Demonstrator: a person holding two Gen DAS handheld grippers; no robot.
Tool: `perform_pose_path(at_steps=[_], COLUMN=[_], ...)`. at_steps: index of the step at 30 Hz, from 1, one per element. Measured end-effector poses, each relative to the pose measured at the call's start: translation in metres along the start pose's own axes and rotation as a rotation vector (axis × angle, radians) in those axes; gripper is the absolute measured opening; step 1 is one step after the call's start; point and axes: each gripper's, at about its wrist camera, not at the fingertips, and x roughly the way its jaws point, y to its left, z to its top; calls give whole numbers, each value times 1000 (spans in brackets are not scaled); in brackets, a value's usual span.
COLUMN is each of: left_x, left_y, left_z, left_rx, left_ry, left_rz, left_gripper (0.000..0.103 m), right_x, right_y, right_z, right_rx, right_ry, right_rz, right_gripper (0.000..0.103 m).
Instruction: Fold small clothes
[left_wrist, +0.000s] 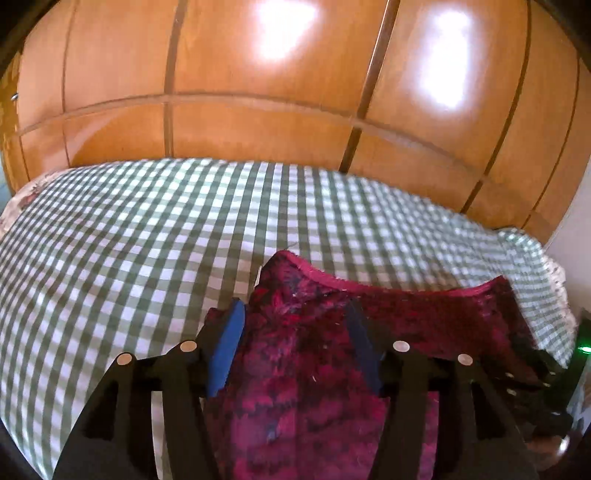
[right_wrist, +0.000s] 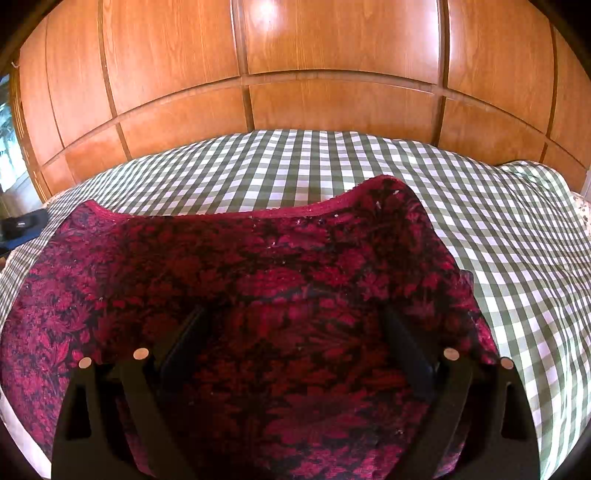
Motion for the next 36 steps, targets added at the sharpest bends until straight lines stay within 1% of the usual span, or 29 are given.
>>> perform_pose_path(at_steps=[2,3,4,5,6,10,12,14,16,17,20,26,33,36], left_x=[25,40,56,61,60,45,28,10,-11,-19,-40,-65,-80,-82], left_y=[8,15,27,37,42,31,27,21,13,10,2,-10,-20,-24], left_z=[-3,-8,-14,-18,-18,-16,-16,-17,-21,-22,-30,-46,-58,-63], left_rx=[-11,-33,-86,-134,-164,-115,-108,-88,-48,-38,-27,-20,5,18], left_ry=[53,99,142,142,129,102,75,32,-19,-34,-69,-90,-105,-97], left_rz=[43,69,56,25,9,76,109,120,146,152,143,127,116,106], left_gripper=[56,56,56,56,56,56,66,67,69,74,75,75,75,75], right_x=[0,0,0,1,1,2,1,1,1,1,1,0,-5,-10], right_y=[0,0,0,0,1,0,0,0,0,-1,0,0,2,2], right_z=[0,0,0,0,0,-1,-1,-1,-1,-1,-1,-2,-2,-1], right_rx=[0,1,3,1,-2,0,2,3,3,3,2,-1,2,8], right_ry=[-2,-5,-7,-8,-9,-13,-16,-15,-16,-17,-18,-17,-4,9], right_rz=[1,6,9,8,4,12,15,16,16,17,15,9,-8,-7], right_gripper=[93,93,93,94,94,94,94,94,95,95,95,95,95,96])
